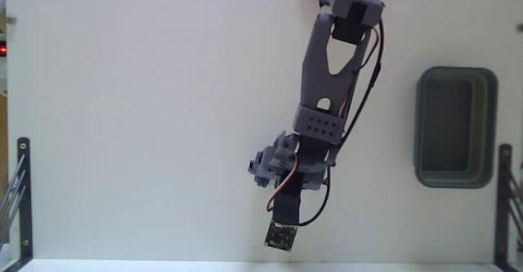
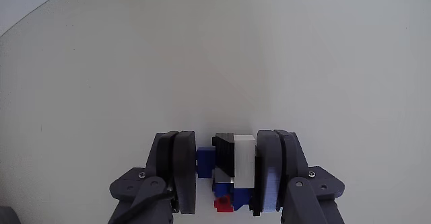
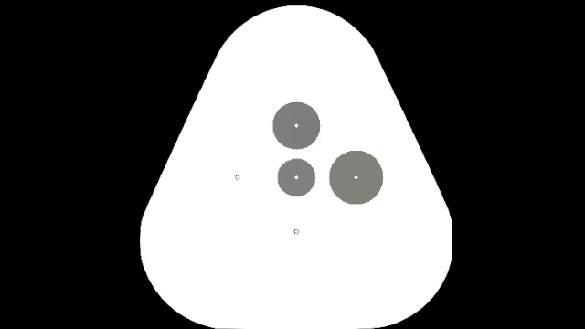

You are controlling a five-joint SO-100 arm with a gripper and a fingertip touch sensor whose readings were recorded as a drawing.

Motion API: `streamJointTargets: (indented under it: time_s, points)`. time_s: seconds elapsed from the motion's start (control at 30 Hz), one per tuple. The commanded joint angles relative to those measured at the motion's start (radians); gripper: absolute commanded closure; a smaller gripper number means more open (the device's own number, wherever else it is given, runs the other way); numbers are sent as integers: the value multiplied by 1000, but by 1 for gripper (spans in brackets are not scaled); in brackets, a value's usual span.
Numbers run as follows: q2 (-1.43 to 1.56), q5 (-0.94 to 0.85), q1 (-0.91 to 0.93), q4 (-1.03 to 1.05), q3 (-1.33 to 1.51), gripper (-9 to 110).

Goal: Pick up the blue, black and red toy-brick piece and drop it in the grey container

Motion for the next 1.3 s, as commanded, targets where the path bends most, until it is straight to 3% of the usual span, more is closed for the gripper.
streamJointTargets:
  time_s: [0.0, 0.97, 1.27]
  points:
    - [101, 5, 13, -19, 1, 53]
    - [101, 5, 13, -15, -4, 54]
    - [87, 5, 13, 107, -139, 54]
